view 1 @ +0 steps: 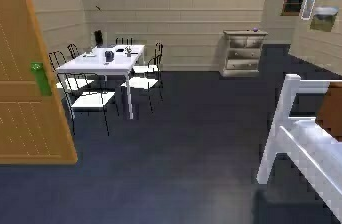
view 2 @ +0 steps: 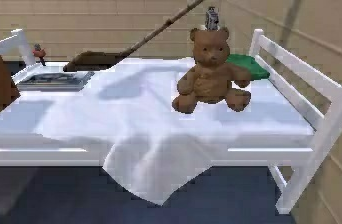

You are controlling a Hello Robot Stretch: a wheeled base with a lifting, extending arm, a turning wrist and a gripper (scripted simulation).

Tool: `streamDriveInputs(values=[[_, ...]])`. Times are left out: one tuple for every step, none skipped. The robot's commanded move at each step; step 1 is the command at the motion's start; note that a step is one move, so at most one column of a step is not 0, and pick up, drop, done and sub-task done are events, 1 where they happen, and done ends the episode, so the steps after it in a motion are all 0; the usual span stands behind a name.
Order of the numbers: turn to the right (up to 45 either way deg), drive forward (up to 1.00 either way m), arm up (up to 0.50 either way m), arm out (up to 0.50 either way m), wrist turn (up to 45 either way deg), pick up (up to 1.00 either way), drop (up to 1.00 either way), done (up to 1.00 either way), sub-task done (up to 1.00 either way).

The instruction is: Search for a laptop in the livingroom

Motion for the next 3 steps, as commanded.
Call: streamDriveInputs(values=[[-45.0,0.0,0.0,0.0,0.0,0.0,0.0,0.0,0.0],[-6.0,0.0,0.0,0.0,0.0,0.0,0.0,0.0,0.0],[0.0,0.9,0.0,0.0,0.0,0.0,0.0,0.0,0.0]])
